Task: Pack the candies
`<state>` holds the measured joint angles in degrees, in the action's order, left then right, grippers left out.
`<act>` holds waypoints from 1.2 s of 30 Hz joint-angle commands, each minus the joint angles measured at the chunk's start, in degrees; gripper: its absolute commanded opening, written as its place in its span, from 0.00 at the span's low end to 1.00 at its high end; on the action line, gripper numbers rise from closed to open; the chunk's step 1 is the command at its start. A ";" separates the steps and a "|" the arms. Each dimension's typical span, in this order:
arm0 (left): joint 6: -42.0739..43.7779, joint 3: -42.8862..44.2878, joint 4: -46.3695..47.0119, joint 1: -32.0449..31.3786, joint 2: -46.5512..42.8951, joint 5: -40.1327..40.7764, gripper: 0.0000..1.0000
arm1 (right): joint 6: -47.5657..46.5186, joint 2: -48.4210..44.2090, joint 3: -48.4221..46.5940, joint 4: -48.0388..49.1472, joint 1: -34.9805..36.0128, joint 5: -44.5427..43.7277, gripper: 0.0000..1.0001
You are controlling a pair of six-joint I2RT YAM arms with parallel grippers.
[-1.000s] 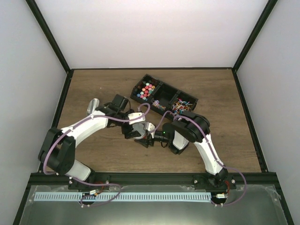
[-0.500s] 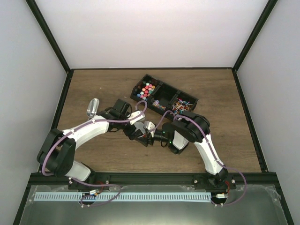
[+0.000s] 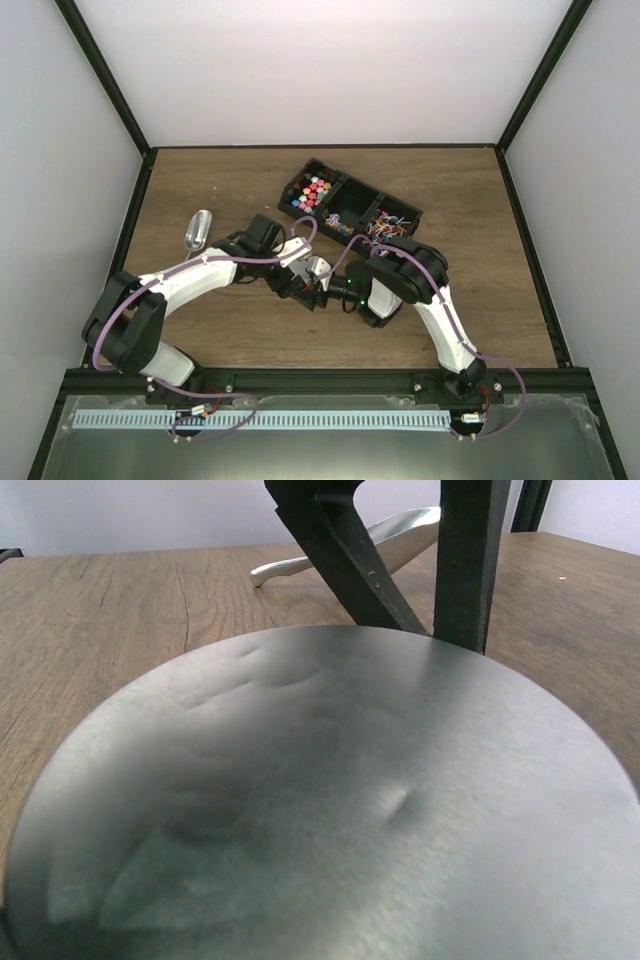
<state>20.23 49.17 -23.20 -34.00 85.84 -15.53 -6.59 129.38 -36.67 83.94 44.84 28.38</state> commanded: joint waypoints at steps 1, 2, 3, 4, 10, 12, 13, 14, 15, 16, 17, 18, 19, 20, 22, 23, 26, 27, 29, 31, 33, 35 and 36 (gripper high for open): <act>6.47 -0.30 -0.80 -0.11 0.01 0.17 0.83 | -0.65 -0.66 -0.26 -0.85 0.34 0.07 0.60; 8.11 -0.30 -1.00 -0.10 -0.11 -0.12 0.81 | -0.76 -0.70 -0.17 -0.62 0.33 0.32 0.60; 10.37 -0.22 -1.54 -0.10 -0.14 -0.86 0.79 | -0.83 -0.71 -0.06 -0.48 0.33 0.67 0.59; 13.53 -0.24 -2.18 -0.10 -0.24 -1.64 0.78 | -0.86 -0.71 -0.03 -0.26 0.33 0.95 0.59; 28.16 0.42 -7.41 0.69 0.07 -6.50 0.75 | -0.62 -0.86 0.37 0.37 0.34 3.17 0.54; 32.02 1.60 -9.71 1.22 0.98 -8.05 0.75 | -0.74 -0.95 0.69 0.58 0.38 3.49 0.53; 33.64 2.34 -11.27 1.64 1.61 -9.22 0.75 | -0.83 -1.02 0.85 0.70 0.34 3.71 0.52; 35.44 3.19 -12.75 1.92 2.64 -9.90 0.75 | -1.00 -1.06 1.05 0.85 0.34 3.91 0.52; 36.81 4.04 -14.03 2.18 3.05 -10.29 0.75 | -0.99 -1.13 1.13 0.95 0.30 3.96 0.51; 38.96 4.75 -15.20 2.45 3.85 -10.64 0.75 | -1.07 -1.15 1.30 0.98 0.33 4.09 0.51; 40.48 5.34 -16.20 2.71 4.36 -10.88 0.74 | -1.21 -1.23 1.53 1.11 0.34 4.22 0.51; 41.77 5.87 -16.85 2.91 4.79 -10.81 0.74 | -1.23 -1.24 1.66 1.17 0.34 4.35 0.51; 42.93 6.26 -17.08 3.03 5.13 -10.54 0.74 | -1.23 -1.31 1.80 1.24 0.34 4.37 0.50; 43.73 6.60 -17.11 3.18 5.46 -10.04 0.74 | -1.23 -1.37 1.90 1.30 0.34 4.52 0.50; 44.17 7.16 -16.39 3.38 5.96 -8.94 0.74 | -1.08 -1.41 2.11 1.55 0.33 4.59 0.50; 43.94 7.55 -16.20 3.68 6.18 -8.94 0.75 | -1.10 -1.49 2.12 1.50 0.34 4.64 0.50; 40.25 8.90 -15.78 4.92 6.89 -9.96 0.83 | -0.97 -1.58 2.03 1.43 0.33 4.07 0.52; 38.92 9.27 -15.70 5.31 6.96 -10.22 0.87 | -0.93 -1.65 1.96 1.36 0.36 3.77 0.53; 36.10 9.42 -14.83 6.50 6.66 -10.99 0.95 | -0.97 -1.76 1.64 1.00 0.34 3.16 0.58; 33.40 9.12 -13.85 8.12 5.48 -12.36 1.00 | -1.09 -1.82 1.53 0.82 0.34 2.65 0.64; 30.82 8.65 -12.93 10.23 3.90 -13.71 1.00 | -1.35 -1.75 1.37 0.28 0.34 2.07 0.75; 28.56 7.81 -12.15 11.98 1.83 -14.75 1.00 | -1.57 -1.74 1.44 0.11 0.34 1.75 0.91; 27.95 7.33 -11.69 12.82 0.87 -15.15 1.00 | -1.66 -1.84 1.49 0.17 0.34 1.64 0.96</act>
<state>52.56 57.17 -38.50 -24.29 91.13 -26.85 -6.76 128.64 -34.87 84.75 44.73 29.47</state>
